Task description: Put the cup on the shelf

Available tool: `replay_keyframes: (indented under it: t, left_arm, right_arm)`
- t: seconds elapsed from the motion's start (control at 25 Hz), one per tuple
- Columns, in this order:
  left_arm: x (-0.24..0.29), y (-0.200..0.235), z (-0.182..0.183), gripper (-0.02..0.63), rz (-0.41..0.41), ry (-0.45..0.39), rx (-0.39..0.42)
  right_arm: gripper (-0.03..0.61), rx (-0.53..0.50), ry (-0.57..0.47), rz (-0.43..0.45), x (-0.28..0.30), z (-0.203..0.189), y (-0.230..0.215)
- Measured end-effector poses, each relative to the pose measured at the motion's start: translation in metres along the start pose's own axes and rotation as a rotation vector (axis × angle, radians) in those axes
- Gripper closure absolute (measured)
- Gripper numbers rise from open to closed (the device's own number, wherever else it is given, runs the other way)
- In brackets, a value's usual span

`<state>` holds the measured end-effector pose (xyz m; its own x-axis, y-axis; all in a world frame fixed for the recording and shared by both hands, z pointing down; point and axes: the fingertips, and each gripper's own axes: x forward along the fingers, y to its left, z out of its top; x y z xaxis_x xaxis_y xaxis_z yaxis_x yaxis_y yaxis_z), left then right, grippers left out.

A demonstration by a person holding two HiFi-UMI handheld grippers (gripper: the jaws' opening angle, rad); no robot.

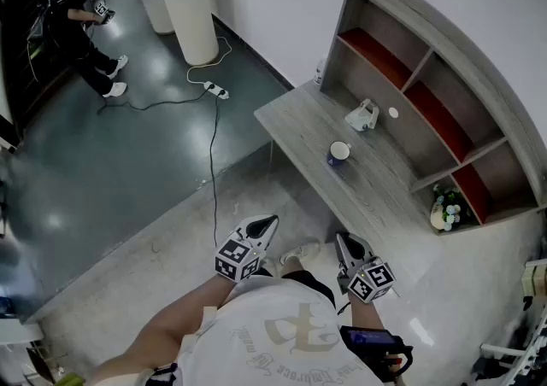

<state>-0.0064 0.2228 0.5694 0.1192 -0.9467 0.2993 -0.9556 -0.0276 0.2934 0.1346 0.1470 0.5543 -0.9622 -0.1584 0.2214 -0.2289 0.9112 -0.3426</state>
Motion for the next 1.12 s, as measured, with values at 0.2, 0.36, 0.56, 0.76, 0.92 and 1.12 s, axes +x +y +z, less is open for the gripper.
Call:
replay_keyframes:
  t: [0.2,0.36,0.56,0.76,0.92,1.12]
  left_arm:
    - [-0.011,0.000,-0.005,0.612,-0.014,-0.002,0.005]
    - [-0.010,-0.001,-0.002,0.612,-0.035,-0.011,0.015]
    - [-0.015,0.002,-0.003,0.612,-0.044,-0.002,0.017]
    - [-0.020,0.005,-0.007,0.612,-0.037,0.000,0.010]
    - [-0.025,0.007,-0.009,0.612,-0.027,0.001,0.001]
    - [-0.028,0.013,-0.011,0.612,-0.014,0.004,-0.006]
  right_arm:
    - [0.575,-0.010,0.000,-0.005,-0.004,-0.006,0.013]
    - [0.575,-0.014,-0.002,-0.026,-0.007,-0.007,0.015]
    - [0.575,0.006,-0.035,-0.048,-0.007,-0.004,0.020]
    - [0.574,0.039,-0.062,-0.043,-0.009,-0.007,0.024]
    - [0.574,0.043,-0.060,-0.039,-0.007,-0.005,0.027]
    - [0.574,0.041,-0.047,-0.040,-0.002,-0.006,0.027]
